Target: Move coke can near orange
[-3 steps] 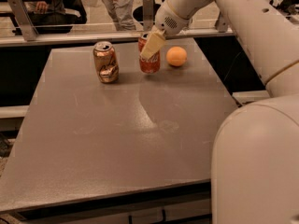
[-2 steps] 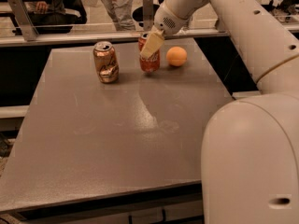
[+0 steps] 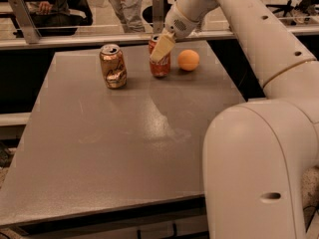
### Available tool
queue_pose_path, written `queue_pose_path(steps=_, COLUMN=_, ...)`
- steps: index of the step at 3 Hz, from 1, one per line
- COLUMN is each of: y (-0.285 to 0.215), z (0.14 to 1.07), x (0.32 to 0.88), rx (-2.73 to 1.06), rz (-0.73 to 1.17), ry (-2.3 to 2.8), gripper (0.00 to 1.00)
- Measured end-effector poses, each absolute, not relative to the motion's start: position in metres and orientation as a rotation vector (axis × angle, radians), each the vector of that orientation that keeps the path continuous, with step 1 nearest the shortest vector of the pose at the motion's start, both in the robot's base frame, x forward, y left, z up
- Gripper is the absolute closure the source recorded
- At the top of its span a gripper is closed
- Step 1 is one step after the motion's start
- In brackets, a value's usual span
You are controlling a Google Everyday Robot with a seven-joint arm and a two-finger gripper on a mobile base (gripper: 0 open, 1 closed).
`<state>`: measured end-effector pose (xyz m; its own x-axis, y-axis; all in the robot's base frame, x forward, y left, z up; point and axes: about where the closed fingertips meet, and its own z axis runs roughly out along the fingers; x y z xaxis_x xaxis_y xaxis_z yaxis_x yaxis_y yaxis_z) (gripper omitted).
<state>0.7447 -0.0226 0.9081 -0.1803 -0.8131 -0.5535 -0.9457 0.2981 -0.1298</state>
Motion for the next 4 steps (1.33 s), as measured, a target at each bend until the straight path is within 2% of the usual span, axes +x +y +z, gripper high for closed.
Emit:
queue_pose_path(steps=2, y=-0.0324, z=0.8996, x=0.7556, rx=-1.541, rz=0.315, ry=2.079, gripper=0.12)
queue_pose_path(steps=3, y=-0.0302, z=0.8968, x=0.7572, rx=-1.542, rz=0.318, ry=2.079, gripper=0.00)
queue_pose_path(steps=4, y=-0.0301, z=0.8967, x=0.7572, rx=-1.542, rz=0.318, ry=2.079, gripper=0.00)
